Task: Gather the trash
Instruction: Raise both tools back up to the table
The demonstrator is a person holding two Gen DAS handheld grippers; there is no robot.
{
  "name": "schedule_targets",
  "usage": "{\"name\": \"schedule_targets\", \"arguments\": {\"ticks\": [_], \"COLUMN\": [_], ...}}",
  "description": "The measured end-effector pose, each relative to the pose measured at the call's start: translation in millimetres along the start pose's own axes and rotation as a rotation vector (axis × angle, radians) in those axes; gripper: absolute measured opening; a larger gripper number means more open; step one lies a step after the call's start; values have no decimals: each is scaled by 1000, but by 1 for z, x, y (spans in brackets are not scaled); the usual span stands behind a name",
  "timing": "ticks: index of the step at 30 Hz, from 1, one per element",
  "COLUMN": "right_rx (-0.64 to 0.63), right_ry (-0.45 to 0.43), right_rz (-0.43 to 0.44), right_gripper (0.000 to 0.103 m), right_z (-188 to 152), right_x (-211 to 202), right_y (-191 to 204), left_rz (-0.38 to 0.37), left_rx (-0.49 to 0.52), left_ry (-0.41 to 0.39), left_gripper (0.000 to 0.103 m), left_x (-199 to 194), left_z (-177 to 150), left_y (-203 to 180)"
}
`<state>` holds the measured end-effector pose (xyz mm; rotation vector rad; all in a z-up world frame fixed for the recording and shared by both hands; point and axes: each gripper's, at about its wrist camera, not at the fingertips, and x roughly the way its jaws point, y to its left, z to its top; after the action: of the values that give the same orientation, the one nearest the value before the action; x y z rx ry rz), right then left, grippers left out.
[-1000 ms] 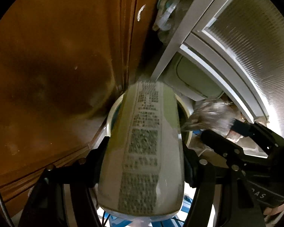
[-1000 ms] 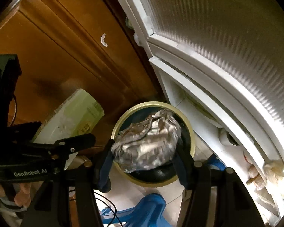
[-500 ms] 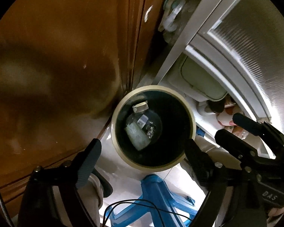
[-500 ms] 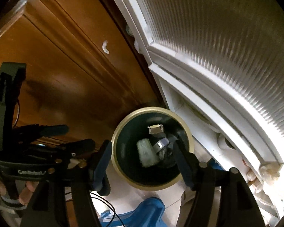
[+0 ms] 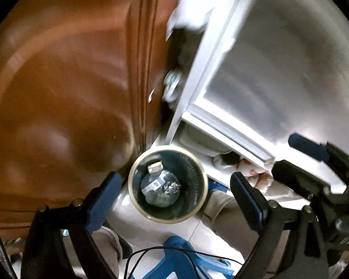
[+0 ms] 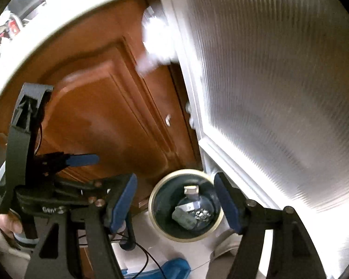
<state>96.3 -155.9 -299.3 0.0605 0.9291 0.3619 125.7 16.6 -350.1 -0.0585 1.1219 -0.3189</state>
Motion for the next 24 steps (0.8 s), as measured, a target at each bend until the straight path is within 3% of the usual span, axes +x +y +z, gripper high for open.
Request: {"name": "schedule_targets", "arguments": {"ticks": [6,12,18,24], "right_rx": [-134,-147,-146,-126], "right_ry": [-132,-242,-326,-364], "right_rz": [-55,-104,-166,-242], "right_gripper": [70,70,69,69], "right_z": [22,50,79,135], "right_x": [-73,-134,-191,-230], "right_y": [31,47,38,15], "left_rz": [-17,-35,-22,12], "left_rx": [44,75,123,155], "left_ry": [-82,-201,-301,-360], "left_gripper": [96,96,96,96], "left_x": [-68,-136,-204,-248], "left_z": [9,28,59,109], "left_y": [-22,-39,-54,-67]}}
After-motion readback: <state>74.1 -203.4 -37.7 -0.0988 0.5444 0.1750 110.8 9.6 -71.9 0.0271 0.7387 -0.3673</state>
